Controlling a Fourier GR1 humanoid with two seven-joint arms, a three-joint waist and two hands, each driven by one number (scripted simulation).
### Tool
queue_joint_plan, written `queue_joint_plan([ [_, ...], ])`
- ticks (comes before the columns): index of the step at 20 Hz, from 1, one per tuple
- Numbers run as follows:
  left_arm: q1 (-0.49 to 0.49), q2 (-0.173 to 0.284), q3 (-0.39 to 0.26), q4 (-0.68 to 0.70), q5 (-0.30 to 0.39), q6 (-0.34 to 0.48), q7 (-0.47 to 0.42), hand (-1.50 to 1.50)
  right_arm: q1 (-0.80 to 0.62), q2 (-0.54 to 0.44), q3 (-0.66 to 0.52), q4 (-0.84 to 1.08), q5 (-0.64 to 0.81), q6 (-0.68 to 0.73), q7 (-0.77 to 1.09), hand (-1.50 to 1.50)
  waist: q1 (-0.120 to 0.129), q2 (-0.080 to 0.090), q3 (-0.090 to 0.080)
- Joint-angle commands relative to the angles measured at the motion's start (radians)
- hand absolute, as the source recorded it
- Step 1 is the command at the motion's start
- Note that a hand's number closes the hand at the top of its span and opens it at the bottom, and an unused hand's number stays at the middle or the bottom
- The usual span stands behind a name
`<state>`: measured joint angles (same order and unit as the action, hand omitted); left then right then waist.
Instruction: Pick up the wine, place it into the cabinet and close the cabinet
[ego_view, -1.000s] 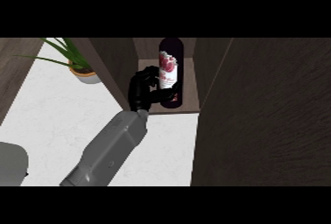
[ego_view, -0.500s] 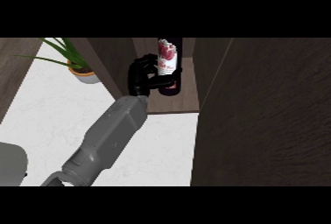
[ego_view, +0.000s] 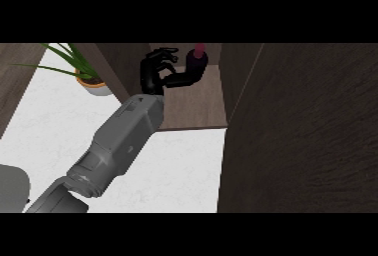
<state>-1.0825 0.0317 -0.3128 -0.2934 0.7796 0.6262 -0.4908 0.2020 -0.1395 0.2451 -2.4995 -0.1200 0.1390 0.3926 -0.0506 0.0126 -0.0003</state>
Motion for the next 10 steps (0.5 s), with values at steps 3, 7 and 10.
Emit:
queue_joint_plan([
  [3,-0.08,0.036,-0.022,0.114,-0.068,0.062,0.02,-1.5,0.057,0.015,0.029,-0.117,-0.079,0.001,0.033,-1.5,-0.005,-0.001,0.001],
  [7,-0.067,0.073,-0.013,0.148,-0.077,0.0,0.013,-1.5,0.063,0.026,0.058,-0.171,-0.053,-0.016,0.064,-1.5,-0.01,0.0,-0.001],
  [10,-0.075,0.049,-0.012,0.181,-0.089,0.023,0.018,-1.5,0.026,0.01,0.009,-0.164,-0.101,0.001,0.068,-1.5,-0.014,0.005,-0.001],
])
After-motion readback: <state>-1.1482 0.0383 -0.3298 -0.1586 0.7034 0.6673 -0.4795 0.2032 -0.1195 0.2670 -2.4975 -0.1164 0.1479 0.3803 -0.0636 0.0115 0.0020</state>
